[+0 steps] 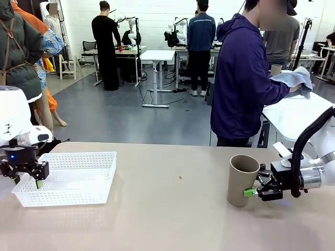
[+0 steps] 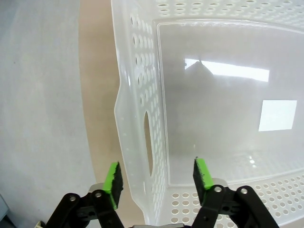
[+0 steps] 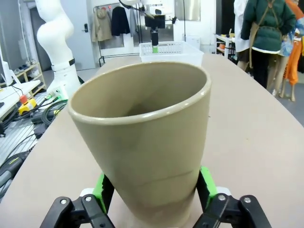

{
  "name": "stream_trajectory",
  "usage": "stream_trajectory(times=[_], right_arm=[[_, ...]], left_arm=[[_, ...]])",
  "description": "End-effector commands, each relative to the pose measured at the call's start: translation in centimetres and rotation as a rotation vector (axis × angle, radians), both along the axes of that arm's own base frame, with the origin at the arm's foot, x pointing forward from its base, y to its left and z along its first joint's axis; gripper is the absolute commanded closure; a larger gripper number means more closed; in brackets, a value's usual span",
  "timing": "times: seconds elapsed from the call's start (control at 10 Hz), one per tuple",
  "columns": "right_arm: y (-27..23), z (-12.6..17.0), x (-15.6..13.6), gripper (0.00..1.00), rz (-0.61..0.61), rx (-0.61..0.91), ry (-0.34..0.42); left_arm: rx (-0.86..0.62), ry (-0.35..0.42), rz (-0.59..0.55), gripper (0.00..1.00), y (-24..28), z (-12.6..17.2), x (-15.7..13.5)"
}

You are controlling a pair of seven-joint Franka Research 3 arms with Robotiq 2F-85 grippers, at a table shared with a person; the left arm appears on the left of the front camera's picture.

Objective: Clean and organize the cups into the basket.
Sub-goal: Pick up the Organizing basket and move it to the center of the table, then pick up the Reusable plastic cup from the right side of the table and place it inside the Organizing basket.

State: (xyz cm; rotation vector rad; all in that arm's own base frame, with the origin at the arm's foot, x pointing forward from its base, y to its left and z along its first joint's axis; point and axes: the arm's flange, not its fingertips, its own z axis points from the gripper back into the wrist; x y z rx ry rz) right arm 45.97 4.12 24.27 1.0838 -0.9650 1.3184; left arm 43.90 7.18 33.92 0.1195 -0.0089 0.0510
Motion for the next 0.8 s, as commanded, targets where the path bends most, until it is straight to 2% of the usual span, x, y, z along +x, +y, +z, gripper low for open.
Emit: stream_trajectory(times=[0.0, 0.1, 0.2, 0.3, 0.4, 0.5, 0.6, 0.7], right_arm=[[-0.44, -0.35, 0.28, 1.00, 0.038, 0.016, -0.017], [-0.46, -0.40, 0.23, 0.62, 0.043, 0.016, -0.020], [-0.43, -0.49, 0.21, 0.75, 0.048, 0.017, -0.021], [-0.46, -0.54, 0.19, 1.00, 0.050, 0.017, -0.018], [-0.51, -0.58, 0.20, 1.00, 0.050, 0.016, -0.017], [-0.57, -0.66, 0.22, 1.00, 0.049, 0.017, -0.013], [-0.57, -0.67, 0.20, 0.78, 0.049, 0.018, -0.012], [-0.57, -0.70, 0.20, 0.78, 0.049, 0.021, -0.012]], left_arm=[[-0.002, 0.019, 0.005, 1.00, -0.08, 0.12, 0.54], [-0.001, 0.020, 0.003, 1.00, -0.08, 0.14, 0.53], [0.000, 0.020, 0.001, 1.00, 0.00, 0.15, 0.52], [0.001, 0.020, 0.001, 0.89, 0.02, 0.16, 0.51], [0.003, 0.022, 0.001, 0.98, 0.04, 0.12, 0.54], [0.005, 0.023, 0.002, 1.00, 0.04, 0.07, 0.57], [0.006, 0.025, 0.003, 1.00, 0.05, 0.06, 0.54], [0.006, 0.028, 0.004, 1.00, 0.06, 0.05, 0.54]])
